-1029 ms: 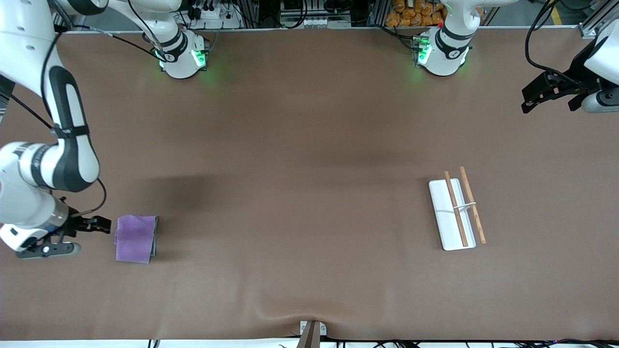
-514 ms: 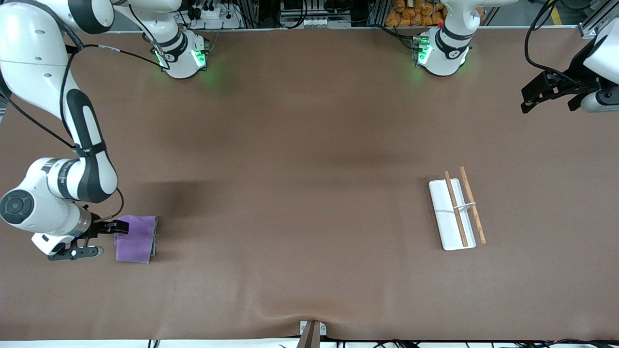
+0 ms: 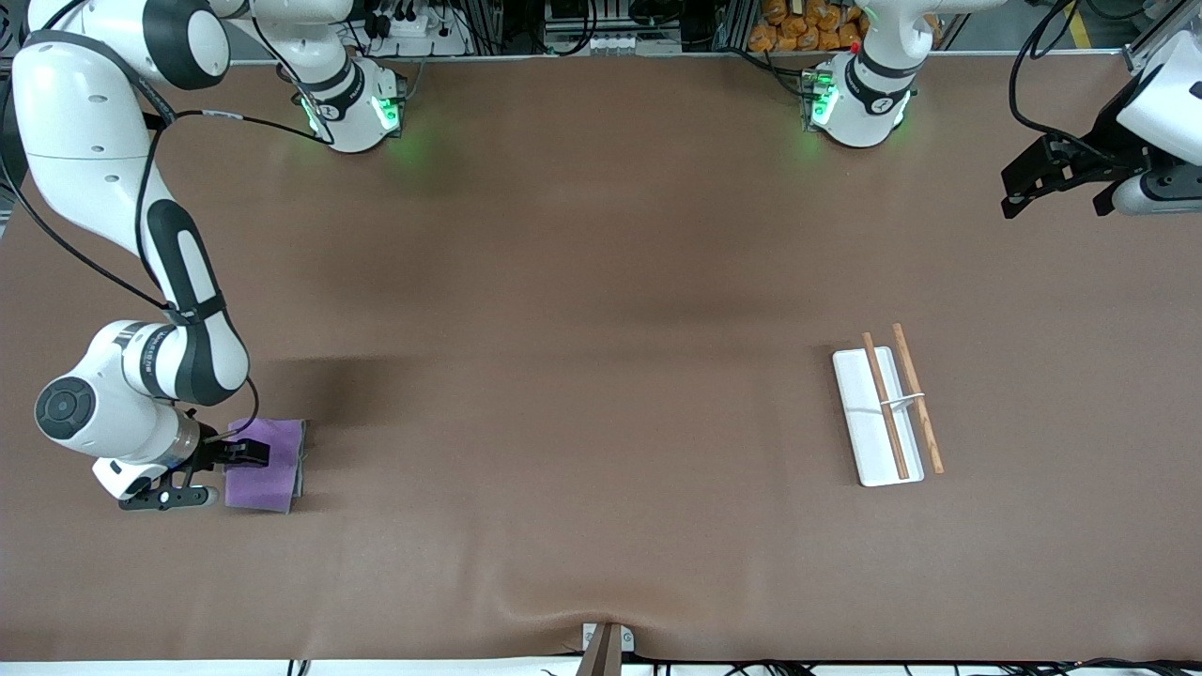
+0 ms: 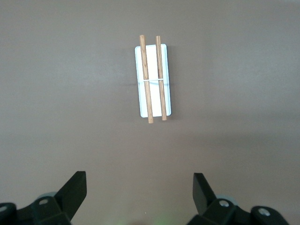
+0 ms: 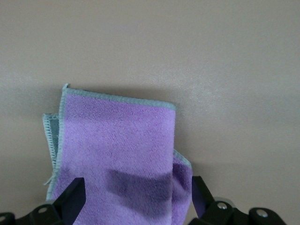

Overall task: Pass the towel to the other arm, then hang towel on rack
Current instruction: 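Reach the right gripper down to the purple towel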

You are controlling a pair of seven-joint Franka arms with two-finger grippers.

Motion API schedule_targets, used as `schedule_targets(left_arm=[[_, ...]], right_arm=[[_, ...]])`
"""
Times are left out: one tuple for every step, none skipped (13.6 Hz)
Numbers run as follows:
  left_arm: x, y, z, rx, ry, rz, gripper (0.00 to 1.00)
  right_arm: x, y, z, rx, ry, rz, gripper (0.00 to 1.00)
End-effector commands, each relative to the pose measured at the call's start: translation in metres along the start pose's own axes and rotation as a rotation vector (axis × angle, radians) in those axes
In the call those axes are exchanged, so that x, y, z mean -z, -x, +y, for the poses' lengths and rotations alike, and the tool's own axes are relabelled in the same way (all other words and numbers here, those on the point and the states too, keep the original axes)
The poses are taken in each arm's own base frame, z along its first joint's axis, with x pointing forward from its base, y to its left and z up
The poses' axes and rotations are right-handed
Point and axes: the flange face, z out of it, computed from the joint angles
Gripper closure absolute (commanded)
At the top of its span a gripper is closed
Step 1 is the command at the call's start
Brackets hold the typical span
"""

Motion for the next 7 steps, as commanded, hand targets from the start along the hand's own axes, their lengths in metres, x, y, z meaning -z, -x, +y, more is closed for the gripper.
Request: schedule_targets(left_arm=[[0.0057,0.0016,-0.0013,-0.011,0.012,0.013,0.00],[0.0055,0.0017,-0.0021,-0.010,0.011,0.011,0.00],[0.0063,0.0028,-0.0022,-0.009,0.011,0.011,0.00],[0.0062,0.0030,-0.0020,-0.010,0.012,0.010,0.00],[0.0060,0.0032,-0.0021,-0.010,0.012,0.008,0.00],[0.0059,0.0033,-0.0021,-0.010,0.012,0.007,0.00],[0.0059,0.0033,-0.0021,-0.010,0.012,0.007,0.00]], right_arm=[[-0.0021,-0.0039,0.0030,-0.019,-0.025,0.005,0.41],[-0.0022,-0.0038,0.0030,-0.019,-0.026,0.004,0.95],[-0.0023,-0.0036,0.0029,-0.021,-0.026,0.002,1.00],[-0.0023,-0.0036,0.0029,-0.022,-0.027,0.002,1.00],[-0.0031,-0.0030,0.0028,-0.022,-0.028,0.000,1.00],[-0.0031,-0.0030,0.0028,-0.022,-0.028,-0.001,1.00],[-0.0031,-0.0030,0.0028,-0.021,-0.027,-0.001,1.00]])
